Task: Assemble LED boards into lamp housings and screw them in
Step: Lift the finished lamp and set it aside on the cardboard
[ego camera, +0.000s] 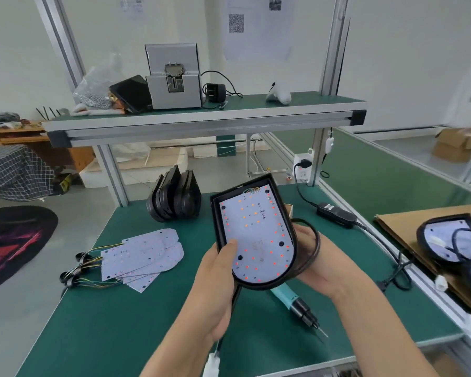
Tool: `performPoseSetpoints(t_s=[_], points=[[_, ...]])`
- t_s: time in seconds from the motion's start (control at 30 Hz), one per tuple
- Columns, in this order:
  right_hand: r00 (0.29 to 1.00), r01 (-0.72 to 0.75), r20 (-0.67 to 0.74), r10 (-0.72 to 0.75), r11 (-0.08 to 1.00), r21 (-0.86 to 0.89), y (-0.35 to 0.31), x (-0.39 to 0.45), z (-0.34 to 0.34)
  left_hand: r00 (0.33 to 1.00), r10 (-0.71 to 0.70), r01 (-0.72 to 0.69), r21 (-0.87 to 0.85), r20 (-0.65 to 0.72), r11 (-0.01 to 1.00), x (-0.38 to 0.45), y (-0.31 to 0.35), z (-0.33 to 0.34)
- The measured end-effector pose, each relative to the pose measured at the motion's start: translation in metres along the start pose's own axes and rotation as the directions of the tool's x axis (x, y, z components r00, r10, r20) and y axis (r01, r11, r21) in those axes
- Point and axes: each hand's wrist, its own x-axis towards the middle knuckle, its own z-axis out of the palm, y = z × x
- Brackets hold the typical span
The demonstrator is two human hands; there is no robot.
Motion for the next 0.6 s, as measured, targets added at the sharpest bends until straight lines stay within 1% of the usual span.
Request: performPoseSetpoints(t_s=[0.07, 0.17, 0.2, 0.27, 0.3, 0.33, 0.4, 0.43, 0.47, 0.5, 0.57, 0.6], points=[[0.997, -0.025, -0.067, 0.024, 0.999, -0.019, -0.001, -0.015, -0.025, 1.0, 0.001, -0.001, -0.004, -0.021, 1.0, 0.008, -0.003, 0.011], [0.978, -0.018, -0.206, 0.037, 0.996, 0.091, 0.008, -0.046, -0.057, 0.997, 0.067, -0.066, 0.031, -0.039, 0.997, 0.022, -0.008, 0.032], [0.971, 0.004, -0.239, 0.021, 0.995, 0.101, 0.011, -0.056, -0.063, 0.996, 0.091, -0.089, 0.065, -0.015, 0.994, 0.026, -0.01, 0.041], [0.952, 0.079, -0.299, -0.059, 0.995, 0.057, 0.015, -0.076, -0.071, 0.99, 0.111, -0.124, 0.157, 0.087, 0.98, 0.032, -0.016, 0.065], [0.929, 0.126, -0.351, -0.12, 0.992, -0.008, 0.014, -0.086, -0.074, 0.982, 0.111, -0.143, 0.213, 0.156, 0.966, 0.033, -0.019, 0.079], [0.888, 0.159, -0.42, -0.188, 0.982, -0.105, 0.011, -0.095, -0.077, 0.969, 0.11, -0.169, 0.274, 0.221, 0.947, 0.035, -0.023, 0.093], [0.755, 0.139, -0.575, -0.316, 0.933, -0.331, 0.006, -0.115, -0.091, 0.942, 0.101, -0.229, 0.395, 0.321, 0.89, 0.036, -0.028, 0.121], [0.688, 0.126, -0.624, -0.371, 0.907, -0.402, 0.005, -0.124, -0.101, 0.927, 0.103, -0.268, 0.448, 0.36, 0.853, 0.036, -0.028, 0.135], [0.638, 0.123, -0.652, -0.409, 0.89, -0.439, 0.004, -0.134, -0.11, 0.906, 0.109, -0.32, 0.493, 0.409, 0.809, 0.035, -0.03, 0.149], [0.615, 0.117, -0.661, -0.431, 0.878, -0.463, 0.004, -0.144, -0.119, 0.882, 0.112, -0.368, 0.522, 0.457, 0.769, 0.033, -0.031, 0.166], [0.609, 0.113, -0.663, -0.436, 0.875, -0.472, 0.003, -0.161, -0.132, 0.825, 0.105, -0.453, 0.541, 0.555, 0.709, 0.029, -0.034, 0.193], [0.591, 0.129, -0.677, -0.439, 0.88, -0.458, 0.003, -0.172, -0.139, 0.79, 0.088, -0.487, 0.534, 0.607, 0.691, 0.026, -0.037, 0.21]])
